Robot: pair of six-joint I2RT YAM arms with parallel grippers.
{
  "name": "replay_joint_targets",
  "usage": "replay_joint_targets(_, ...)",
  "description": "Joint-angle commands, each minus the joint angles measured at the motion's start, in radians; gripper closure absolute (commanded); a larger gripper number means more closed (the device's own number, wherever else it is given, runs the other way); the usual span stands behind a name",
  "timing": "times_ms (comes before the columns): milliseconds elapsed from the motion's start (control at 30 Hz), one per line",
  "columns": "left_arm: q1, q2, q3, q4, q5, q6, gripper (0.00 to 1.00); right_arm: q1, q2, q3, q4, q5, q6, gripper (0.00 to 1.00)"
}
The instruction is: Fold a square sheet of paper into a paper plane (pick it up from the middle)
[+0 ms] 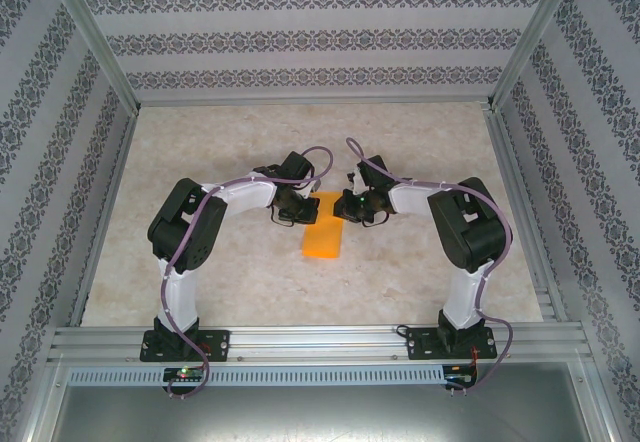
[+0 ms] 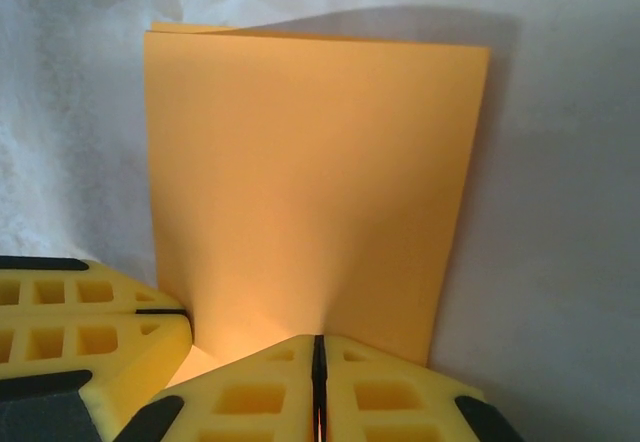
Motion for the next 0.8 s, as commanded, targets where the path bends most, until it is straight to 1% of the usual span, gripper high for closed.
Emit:
replay_joint_targets(0, 0.010, 0.134, -0.072, -0.093, -0.164, 0.030, 1.00, -0.036, -0.041, -0.040, -0.112, 0.093, -0.048, 0.90)
replay_joint_targets(67, 0.011, 0.133, -0.073, -0.093, -0.163, 0.032, 1.00, -0.037, -0.074, -0.045, -0.125, 0.095, -0.052, 0.90)
replay_joint_targets(167, 0.011, 0.134, -0.072, -0.093, -0.162, 0.033, 1.00, -0.026, -0.100, -0.050, -0.106, 0.046, -0.031, 0.90)
replay_joint_targets(233, 0.013, 0.136, -0.071, -0.095, -0.163, 0.036, 1.00, -0.003, -0.117, -0.055, -0.066, 0.009, 0.002, 0.90)
replay_joint_targets(333, 0.014, 0.137, -0.070, -0.094, -0.160, 0.036, 1.00, 0.031, -0.132, -0.059, -0.027, -0.005, 0.044, 0.90)
replay_joint_targets(433, 0.014, 0.139, -0.067, -0.094, -0.155, 0.039, 1.00, 0.058, -0.110, -0.060, 0.015, -0.033, 0.078, 0.90)
replay_joint_targets(533, 0.014, 0.142, -0.064, -0.095, -0.155, 0.040, 1.00, 0.082, -0.067, -0.053, 0.019, -0.049, 0.086, 0.90)
replay_joint_targets(767, 0.017, 0.149, -0.059, -0.100, -0.157, 0.049, 1.00, 0.084, -0.033, -0.052, -0.053, -0.044, 0.038, 0.91)
